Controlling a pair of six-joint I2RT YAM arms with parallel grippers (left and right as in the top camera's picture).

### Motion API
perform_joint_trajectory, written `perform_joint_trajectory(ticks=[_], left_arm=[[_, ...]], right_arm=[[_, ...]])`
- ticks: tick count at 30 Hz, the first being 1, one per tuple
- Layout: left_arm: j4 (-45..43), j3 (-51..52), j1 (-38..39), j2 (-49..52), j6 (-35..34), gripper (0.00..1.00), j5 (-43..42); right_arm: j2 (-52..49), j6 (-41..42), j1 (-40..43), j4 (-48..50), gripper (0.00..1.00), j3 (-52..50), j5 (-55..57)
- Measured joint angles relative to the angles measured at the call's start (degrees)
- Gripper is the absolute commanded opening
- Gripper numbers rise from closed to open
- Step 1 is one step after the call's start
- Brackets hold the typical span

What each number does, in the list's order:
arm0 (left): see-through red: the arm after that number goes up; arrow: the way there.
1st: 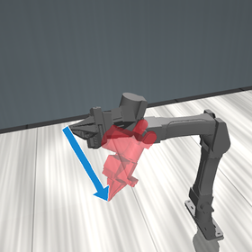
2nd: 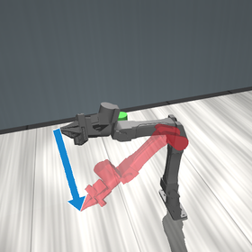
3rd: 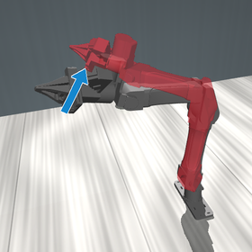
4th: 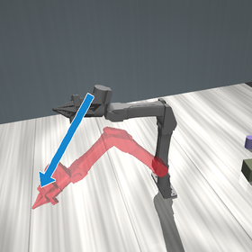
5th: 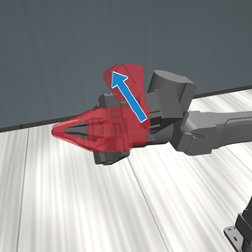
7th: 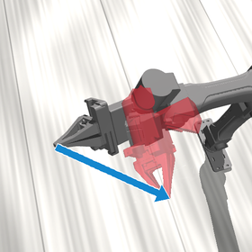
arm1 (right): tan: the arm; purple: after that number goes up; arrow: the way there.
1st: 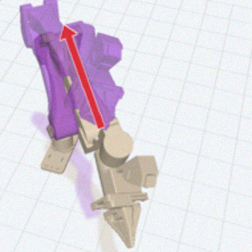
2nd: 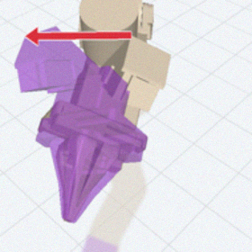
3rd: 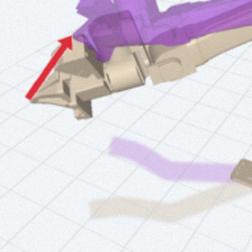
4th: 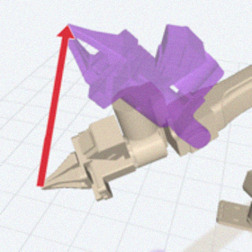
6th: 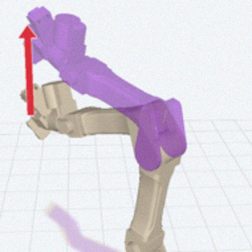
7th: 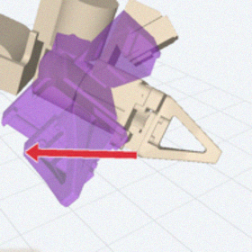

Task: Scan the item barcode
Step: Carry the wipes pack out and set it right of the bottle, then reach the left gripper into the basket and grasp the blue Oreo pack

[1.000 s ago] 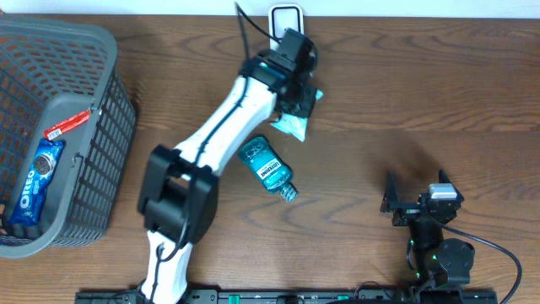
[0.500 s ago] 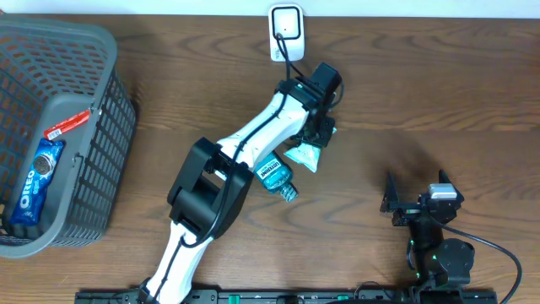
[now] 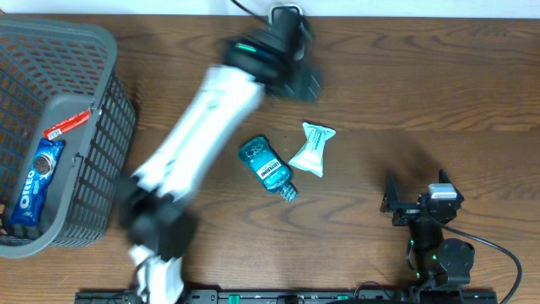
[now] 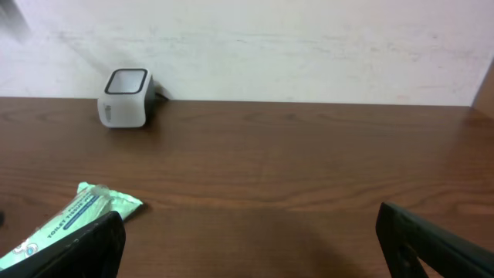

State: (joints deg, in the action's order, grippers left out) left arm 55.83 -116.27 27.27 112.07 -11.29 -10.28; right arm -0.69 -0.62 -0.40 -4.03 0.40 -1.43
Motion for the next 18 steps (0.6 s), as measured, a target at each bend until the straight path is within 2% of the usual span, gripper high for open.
perform_joint_trajectory(ticks=[5, 8, 14, 18], left_arm=[[0.5, -3.6, -15.6, -18.1, 0.8, 0.98, 5.9], [2.5, -4.2, -26.1, -24.8, -0.2, 0.98, 8.0], [11.6, -3.1, -46.3, -25.2, -6.4, 0.98, 9.2], [14.9, 2.5, -55.7, -21.3, -13.9, 0.98, 9.4]], right_arm=[[0.0, 0.0, 0.0, 0.0, 0.99, 0.0, 0.0], [0.0, 0.0, 0.0, 0.0, 0.99, 0.0, 0.0], [0.0, 0.0, 0.0, 0.0, 0.99, 0.0, 0.0], [0.0, 0.0, 0.0, 0.0, 0.99, 0.0, 0.0]])
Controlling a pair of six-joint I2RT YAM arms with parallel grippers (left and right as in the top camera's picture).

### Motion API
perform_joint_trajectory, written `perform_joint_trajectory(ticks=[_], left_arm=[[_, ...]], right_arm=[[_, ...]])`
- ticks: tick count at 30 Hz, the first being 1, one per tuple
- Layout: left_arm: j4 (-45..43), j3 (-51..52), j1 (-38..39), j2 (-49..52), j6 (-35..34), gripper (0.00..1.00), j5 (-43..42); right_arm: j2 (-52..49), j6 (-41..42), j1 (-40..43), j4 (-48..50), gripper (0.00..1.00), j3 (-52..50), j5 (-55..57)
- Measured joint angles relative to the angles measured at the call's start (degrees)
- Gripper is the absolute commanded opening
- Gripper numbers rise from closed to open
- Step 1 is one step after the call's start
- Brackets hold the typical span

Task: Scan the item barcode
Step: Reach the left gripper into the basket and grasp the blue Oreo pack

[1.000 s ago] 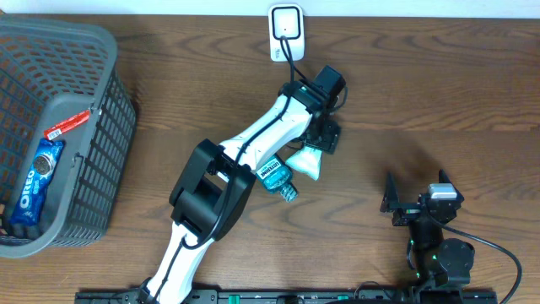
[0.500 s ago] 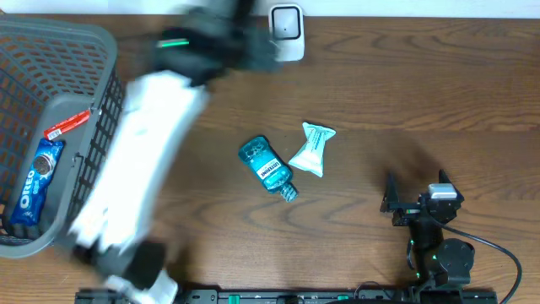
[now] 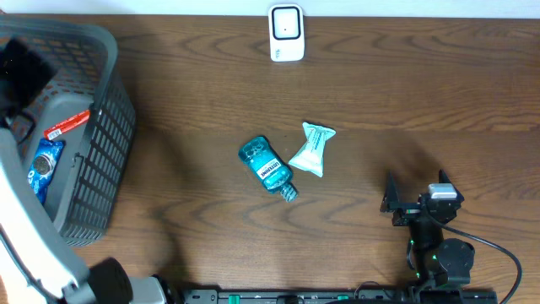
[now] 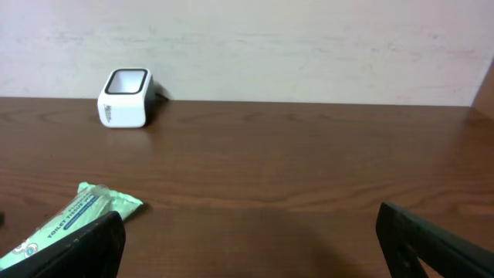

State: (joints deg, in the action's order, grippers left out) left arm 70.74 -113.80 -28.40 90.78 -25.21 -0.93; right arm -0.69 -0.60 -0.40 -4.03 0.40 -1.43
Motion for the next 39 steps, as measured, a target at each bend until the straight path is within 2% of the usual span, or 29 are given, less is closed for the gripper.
perform_joint_trajectory(ticks=[4, 9, 11, 14, 22, 29, 39], left_arm=[[-0.1, 8.9, -5.9, 2.6, -11.5, 0.98, 1.0], [-0.7, 22.4, -9.3, 2.7, -32.1, 0.98, 9.4], [-3.2, 26.7, -9.6, 2.6, -38.3, 0.97, 12.4], [-9.9, 31.9, -9.5, 2.6, -44.1, 0.98, 15.4], [-25.7, 40.9, -9.5, 2.8, -49.6, 0.98, 19.2], [-32.2, 41.4, -9.5, 7.3, -52.6, 0.98, 20.1], [-37.9, 41.4, -9.5, 17.1, -53.5, 0.98, 20.5]], right_arm=[[0.0, 0.0, 0.0, 0.0, 0.99, 0.0, 0.0], [0.0, 0.0, 0.0, 0.0, 0.99, 0.0, 0.0], [0.0, 0.0, 0.0, 0.0, 0.99, 0.0, 0.0], [0.0, 0.0, 0.0, 0.0, 0.99, 0.0, 0.0], [0.0, 0.0, 0.0, 0.0, 0.99, 0.0, 0.0], [0.0, 0.0, 0.0, 0.0, 0.99, 0.0, 0.0], [0.0, 0.0, 0.0, 0.0, 0.99, 0.0, 0.0]])
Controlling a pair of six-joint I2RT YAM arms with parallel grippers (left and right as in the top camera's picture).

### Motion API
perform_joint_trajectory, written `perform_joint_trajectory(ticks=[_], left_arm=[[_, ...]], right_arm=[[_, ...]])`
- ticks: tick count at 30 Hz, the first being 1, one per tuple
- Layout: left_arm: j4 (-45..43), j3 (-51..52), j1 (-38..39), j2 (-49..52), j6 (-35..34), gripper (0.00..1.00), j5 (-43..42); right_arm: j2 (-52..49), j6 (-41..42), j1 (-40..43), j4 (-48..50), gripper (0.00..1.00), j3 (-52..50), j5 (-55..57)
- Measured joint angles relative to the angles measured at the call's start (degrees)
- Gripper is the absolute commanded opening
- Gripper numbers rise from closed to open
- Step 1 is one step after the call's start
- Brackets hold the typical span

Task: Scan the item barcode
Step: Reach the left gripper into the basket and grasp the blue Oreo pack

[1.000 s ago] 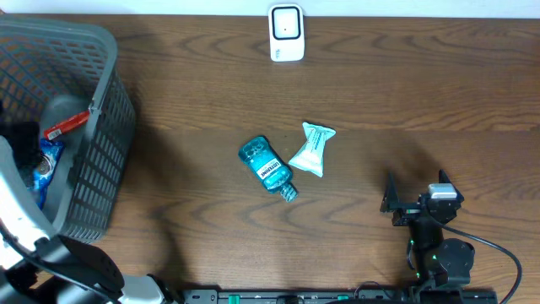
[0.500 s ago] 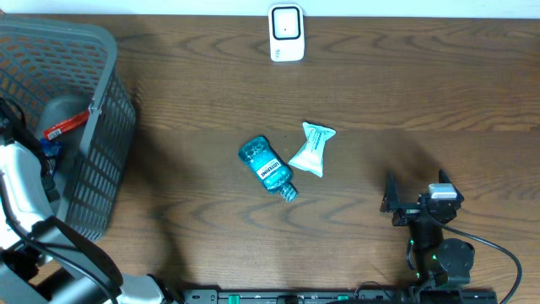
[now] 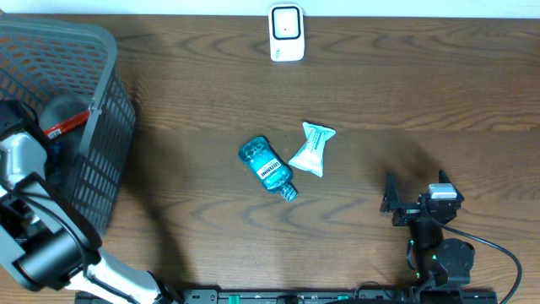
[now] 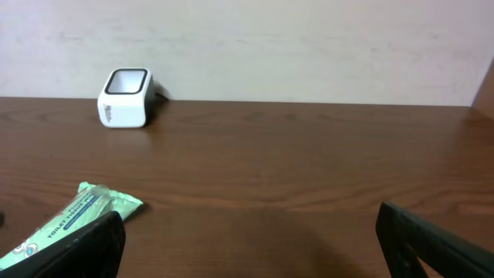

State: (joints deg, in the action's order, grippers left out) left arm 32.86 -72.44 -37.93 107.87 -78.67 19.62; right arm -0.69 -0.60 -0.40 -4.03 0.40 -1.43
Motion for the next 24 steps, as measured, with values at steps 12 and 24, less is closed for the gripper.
perform_joint_trajectory(ticks=[12, 24], left_arm=[[-2.3, 0.0, 0.0, 2.4, 0.5, 0.23, 0.2], [-0.2, 0.0, -0.3, 1.4, 12.3, 0.08, 0.5]], right_arm=[[0.0, 0.0, 0.0, 0.0, 0.99, 0.0, 0.0], [0.0, 0.0, 0.0, 0.0, 0.99, 0.0, 0.0]])
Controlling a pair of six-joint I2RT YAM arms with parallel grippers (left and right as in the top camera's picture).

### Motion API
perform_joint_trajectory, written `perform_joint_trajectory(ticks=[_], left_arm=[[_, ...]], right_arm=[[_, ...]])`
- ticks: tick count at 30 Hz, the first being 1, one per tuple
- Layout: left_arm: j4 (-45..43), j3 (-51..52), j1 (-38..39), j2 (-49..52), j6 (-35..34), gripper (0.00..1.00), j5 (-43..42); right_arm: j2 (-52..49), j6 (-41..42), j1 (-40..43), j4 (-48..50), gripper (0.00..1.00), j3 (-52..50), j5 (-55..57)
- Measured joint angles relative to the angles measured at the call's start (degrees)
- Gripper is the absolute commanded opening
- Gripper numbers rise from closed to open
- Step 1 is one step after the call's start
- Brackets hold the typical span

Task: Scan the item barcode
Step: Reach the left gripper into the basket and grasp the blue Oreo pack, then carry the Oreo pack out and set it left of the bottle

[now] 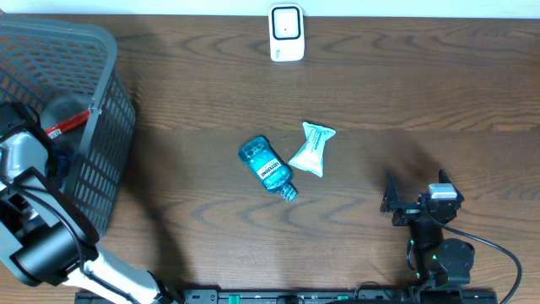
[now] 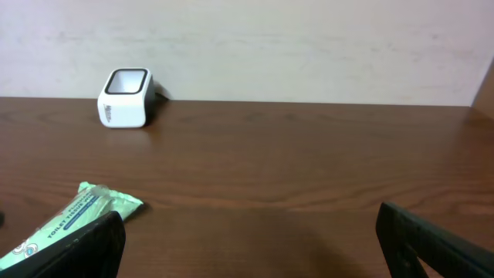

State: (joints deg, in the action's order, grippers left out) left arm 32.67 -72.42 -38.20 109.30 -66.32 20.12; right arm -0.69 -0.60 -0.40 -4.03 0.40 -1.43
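The white barcode scanner (image 1: 286, 34) stands at the table's back edge and also shows in the right wrist view (image 2: 123, 98). A teal mouthwash bottle (image 1: 268, 166) and a green wipes pack (image 1: 312, 149) lie mid-table. The pack's end shows beside my right finger (image 2: 85, 212). My left arm reaches into the grey basket (image 1: 101, 101). Its gripper (image 1: 52, 159) is low inside, a dark shape whose jaws I cannot make out. A red-labelled item (image 1: 66, 121) lies beside it in the basket. My right gripper (image 1: 418, 203) rests open and empty at the front right (image 2: 251, 255).
The basket's tall mesh wall (image 1: 114, 160) stands between the left gripper and the mid-table items. Bare wood lies between the scanner and the items. A pale wall (image 2: 309, 46) runs behind the table's back edge.
The left arm has shifted only slightly inside the basket. The bottle, the wipes pack, the scanner and the right arm have not moved.
The left arm was first stretched across the table with its end by the scanner, blurred, and a blue Oreo pack lay visible in the basket. Then it was at the left edge over the basket. After that its end was down inside, covering the Oreo pack, as now.
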Motion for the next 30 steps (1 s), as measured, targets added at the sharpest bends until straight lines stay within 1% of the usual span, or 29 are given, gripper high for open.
perform_joint_trajectory(ticks=[3, 5, 8, 13, 15, 18, 21, 24, 26, 29, 30], left_arm=[[0.8, 0.1, -0.2, -3.1, 2.5, 0.07, -1.5], [0.8, 0.1, -0.2, -7.6, 4.5, 0.07, -3.0], [0.7, -0.2, -0.2, -17.7, 7.0, 0.08, -5.0], [-0.3, -2.3, -0.2, -35.6, 8.5, 0.07, -8.2], [-1.2, -2.8, 0.1, -42.7, 8.9, 0.07, -10.7], [-2.5, -3.0, 2.3, -49.9, 9.8, 0.07, -15.8], [-3.7, -3.5, 8.9, -53.4, 11.5, 0.08, -22.8], [-3.8, -3.5, 18.4, -52.4, 15.1, 0.07, -27.1], [-3.8, -3.5, 25.7, -50.1, 19.4, 0.07, -29.0], [-1.6, -3.5, 36.0, -45.2, 28.1, 0.07, -30.1], [0.6, -3.4, 39.9, -42.9, 32.5, 0.07, -29.9]], right_arm=[[0.0, 0.0, 0.0, 0.0, 0.99, 0.0, 0.0], [0.0, 0.0, 0.0, 0.0, 0.99, 0.0, 0.0], [0.0, 0.0, 0.0, 0.0, 0.99, 0.0, 0.0], [0.0, 0.0, 0.0, 0.0, 0.99, 0.0, 0.0], [0.0, 0.0, 0.0, 0.0, 0.99, 0.0, 0.0], [0.0, 0.0, 0.0, 0.0, 0.99, 0.0, 0.0], [0.0, 0.0, 0.0, 0.0, 0.99, 0.0, 0.0], [0.0, 0.0, 0.0, 0.0, 0.99, 0.0, 0.0], [0.0, 0.0, 0.0, 0.0, 0.99, 0.0, 0.0], [0.0, 0.0, 0.0, 0.0, 0.99, 0.0, 0.0], [0.0, 0.0, 0.0, 0.0, 0.99, 0.0, 0.0]])
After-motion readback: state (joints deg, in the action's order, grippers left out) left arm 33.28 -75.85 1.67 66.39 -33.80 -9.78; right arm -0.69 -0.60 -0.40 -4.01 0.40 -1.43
